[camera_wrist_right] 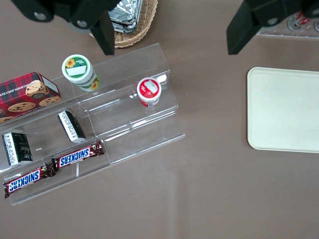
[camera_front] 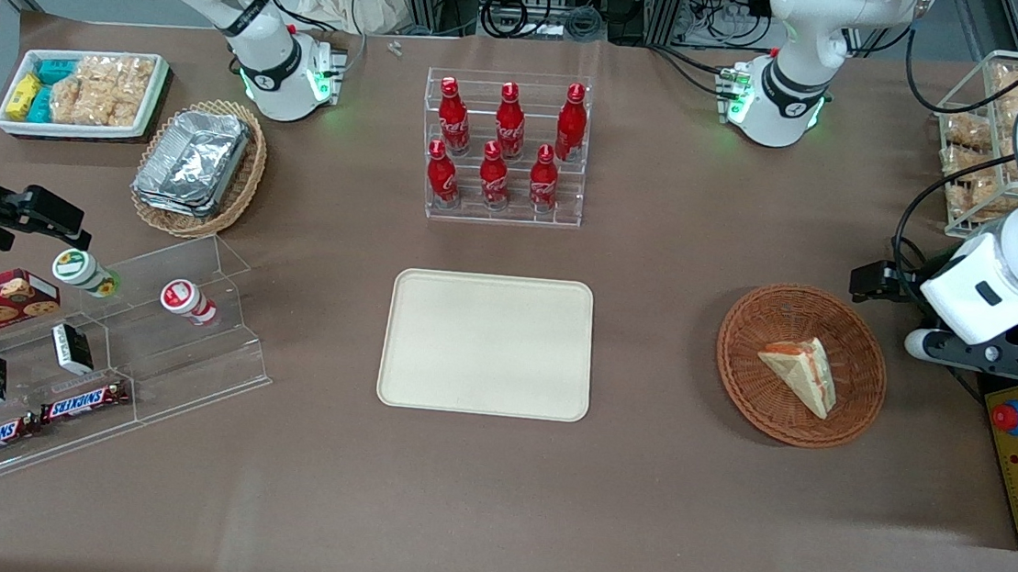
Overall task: Place sandwich from basket to tray
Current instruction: 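Lower the open left gripper over the wrapped sandwich in the basket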
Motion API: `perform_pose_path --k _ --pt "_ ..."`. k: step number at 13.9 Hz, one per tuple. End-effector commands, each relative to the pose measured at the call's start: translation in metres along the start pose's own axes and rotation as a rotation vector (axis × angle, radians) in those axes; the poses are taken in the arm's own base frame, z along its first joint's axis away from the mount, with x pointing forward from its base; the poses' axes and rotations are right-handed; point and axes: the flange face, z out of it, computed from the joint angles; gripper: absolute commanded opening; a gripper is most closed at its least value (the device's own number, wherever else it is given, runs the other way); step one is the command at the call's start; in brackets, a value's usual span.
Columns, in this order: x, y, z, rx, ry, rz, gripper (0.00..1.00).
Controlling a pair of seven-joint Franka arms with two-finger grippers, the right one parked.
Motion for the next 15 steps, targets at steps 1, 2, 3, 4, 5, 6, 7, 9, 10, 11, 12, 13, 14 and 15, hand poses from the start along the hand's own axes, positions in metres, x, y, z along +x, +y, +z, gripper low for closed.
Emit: perform_pose_path --k 1,2,3,4,5,6,7,9,10,11,12,13,14,15 --pt "0.003 -0.001 -0.006 -0.014 -0.003 -0.013 1.0" --pt "0.004 -0.002 -0.005 -0.014 -0.006 -0.013 1.0" --pt "0.006 -0.002 -0.002 -0.016 -0.01 -0.015 1.0" --pt "0.006 -0.002 -0.001 -0.016 -0.012 -0.016 1.0" --pt "0.008 -0.002 0.003 -0.018 -0.018 -0.021 1.0" --pt "0.01 -0.002 0.006 -0.014 -0.018 -0.026 1.0" --pt "0.013 -0.002 0.015 -0.014 -0.034 -0.027 1.0" --pt "0.015 -0.003 0.031 -0.014 -0.046 -0.07 1.0" --pt "0.017 -0.004 0.043 -0.016 -0.038 -0.083 1.0" --pt "0.02 -0.003 0.056 -0.017 -0.022 -0.099 1.0" --pt "0.024 -0.001 0.065 -0.018 -0.001 -0.141 1.0" --pt "0.026 0.001 0.072 -0.019 0.007 -0.186 1.0" --pt "0.027 0.001 0.079 -0.02 0.005 -0.232 1.0" --pt "0.026 -0.003 0.09 -0.019 -0.005 -0.267 1.0"
